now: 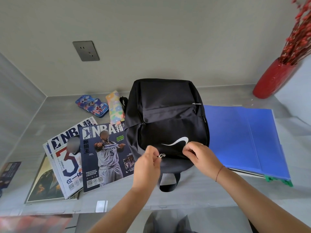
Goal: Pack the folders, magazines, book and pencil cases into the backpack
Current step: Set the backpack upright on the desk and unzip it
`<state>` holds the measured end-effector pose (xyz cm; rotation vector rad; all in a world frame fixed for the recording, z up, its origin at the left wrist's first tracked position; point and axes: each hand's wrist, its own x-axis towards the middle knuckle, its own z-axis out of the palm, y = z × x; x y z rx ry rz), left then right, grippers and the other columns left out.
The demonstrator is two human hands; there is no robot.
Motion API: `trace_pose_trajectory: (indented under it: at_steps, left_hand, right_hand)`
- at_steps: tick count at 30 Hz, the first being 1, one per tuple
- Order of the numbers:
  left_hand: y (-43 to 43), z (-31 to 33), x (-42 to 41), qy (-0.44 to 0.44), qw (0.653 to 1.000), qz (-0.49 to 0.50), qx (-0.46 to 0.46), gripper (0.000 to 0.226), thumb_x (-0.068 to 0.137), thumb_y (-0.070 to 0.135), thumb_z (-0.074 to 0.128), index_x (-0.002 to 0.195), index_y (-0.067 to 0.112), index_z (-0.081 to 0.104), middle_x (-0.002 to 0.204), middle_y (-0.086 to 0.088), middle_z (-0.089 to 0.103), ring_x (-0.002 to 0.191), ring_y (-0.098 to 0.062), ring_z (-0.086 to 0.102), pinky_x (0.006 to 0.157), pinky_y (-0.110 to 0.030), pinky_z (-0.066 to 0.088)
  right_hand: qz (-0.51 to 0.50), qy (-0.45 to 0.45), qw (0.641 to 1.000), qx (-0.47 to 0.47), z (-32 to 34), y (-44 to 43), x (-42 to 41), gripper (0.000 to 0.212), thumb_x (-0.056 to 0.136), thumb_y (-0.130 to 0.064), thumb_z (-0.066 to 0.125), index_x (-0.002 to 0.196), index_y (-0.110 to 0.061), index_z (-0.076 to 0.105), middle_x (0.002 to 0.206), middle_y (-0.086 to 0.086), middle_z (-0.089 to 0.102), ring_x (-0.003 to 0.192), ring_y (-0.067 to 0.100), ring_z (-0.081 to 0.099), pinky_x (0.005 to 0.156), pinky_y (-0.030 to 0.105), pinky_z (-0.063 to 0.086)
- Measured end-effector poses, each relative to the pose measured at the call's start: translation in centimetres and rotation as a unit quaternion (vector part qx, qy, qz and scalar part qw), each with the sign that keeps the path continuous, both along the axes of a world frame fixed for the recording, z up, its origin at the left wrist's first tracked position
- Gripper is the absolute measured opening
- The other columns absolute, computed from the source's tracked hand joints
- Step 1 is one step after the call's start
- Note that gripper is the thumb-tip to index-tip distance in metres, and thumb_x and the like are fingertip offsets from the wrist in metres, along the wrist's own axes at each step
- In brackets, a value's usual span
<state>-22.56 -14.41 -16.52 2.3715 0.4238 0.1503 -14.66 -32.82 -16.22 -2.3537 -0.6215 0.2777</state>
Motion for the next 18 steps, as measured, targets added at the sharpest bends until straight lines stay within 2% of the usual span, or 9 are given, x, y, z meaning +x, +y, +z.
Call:
trace_pose_trajectory:
  at_steps: [2, 5, 9, 11, 12, 15, 18]
  left_hand:
    - [2.5, 0.5, 0.3, 0.006, 1.000, 0.023, 0.015, 0.011, 0.085, 0.006, 0.056, 0.088, 0.015, 0.052, 0.064, 0.008, 0.052, 0.065, -0.022, 0.053, 0.062, -0.034, 0.045]
    - [6.7, 0.9, 1.7, 0.029, 0.996, 0.085, 0.023, 0.012, 0.085, 0.007, 0.060, 0.092, 0.015, 0.056, 0.066, 0.010, 0.053, 0.072, -0.025, 0.057, 0.064, -0.031, 0.044]
    - [9.9, 0.9, 3.9, 0.069, 0.991, 0.116, 0.013, 0.017, 0.086, 0.011, 0.062, 0.103, 0.013, 0.063, 0.083, -0.003, 0.069, 0.084, -0.025, 0.063, 0.067, -0.028, 0.042]
    - [9.7, 1.0, 4.6, 0.073, 0.992, 0.101, -0.013, 0.015, 0.086, 0.011, 0.063, 0.099, 0.012, 0.070, 0.088, -0.007, 0.073, 0.086, -0.024, 0.066, 0.070, -0.025, 0.042]
    - [9.3, 1.1, 4.7, 0.071, 0.993, 0.086, -0.027, 0.015, 0.085, 0.011, 0.063, 0.097, 0.011, 0.072, 0.088, -0.008, 0.073, 0.085, -0.023, 0.067, 0.071, -0.023, 0.043]
    - [8.6, 1.3, 4.5, 0.063, 0.995, 0.058, -0.045, 0.014, 0.086, 0.011, 0.064, 0.095, 0.012, 0.074, 0.084, -0.004, 0.072, 0.081, -0.018, 0.066, 0.073, -0.023, 0.045]
    - [8.6, 1.3, 4.2, 0.056, 0.995, 0.060, -0.058, 0.013, 0.086, 0.011, 0.064, 0.095, 0.013, 0.073, 0.084, -0.004, 0.072, 0.081, -0.018, 0.066, 0.074, -0.025, 0.048]
  right_hand:
    - [-0.010, -0.019, 1.000, 0.010, 0.0, -0.6, 0.1, 0.014, 0.091, -0.015, 0.054, 0.079, -0.013, 0.060, 0.077, -0.008, 0.059, 0.075, 0.009, 0.055, 0.067, 0.019, 0.045]
    - [-0.026, -0.033, 0.999, 0.018, 0.5, -0.9, 0.7, 0.016, 0.091, -0.016, 0.052, 0.077, -0.013, 0.059, 0.075, -0.005, 0.060, 0.073, 0.011, 0.055, 0.065, 0.027, 0.048]
    - [-0.019, -0.055, 0.998, 0.002, 1.1, -0.5, 1.2, 0.015, 0.092, -0.017, 0.052, 0.080, -0.013, 0.061, 0.076, -0.005, 0.061, 0.073, 0.012, 0.055, 0.068, 0.034, 0.051]
    - [-0.012, -0.071, 0.997, -0.009, 1.6, 0.0, 1.3, 0.014, 0.090, -0.022, 0.052, 0.083, -0.014, 0.061, 0.079, -0.006, 0.060, 0.075, 0.013, 0.055, 0.070, 0.038, 0.051]
    - [-0.005, -0.082, 0.996, -0.019, 1.9, 0.5, 1.2, 0.017, 0.087, -0.030, 0.052, 0.089, -0.015, 0.061, 0.084, -0.005, 0.061, 0.079, 0.014, 0.056, 0.072, 0.038, 0.051]
    - [0.049, -0.112, 0.989, -0.086, 2.5, 3.5, 0.7, 0.052, 0.079, -0.054, 0.047, 0.117, -0.019, 0.056, 0.109, -0.001, 0.059, 0.100, 0.021, 0.056, 0.084, 0.039, 0.047]
    - [0.067, -0.115, 0.979, -0.155, 1.9, 8.1, 0.1, 0.050, 0.085, -0.051, 0.049, 0.127, -0.022, 0.052, 0.120, 0.000, 0.055, 0.111, 0.025, 0.052, 0.092, 0.039, 0.041]
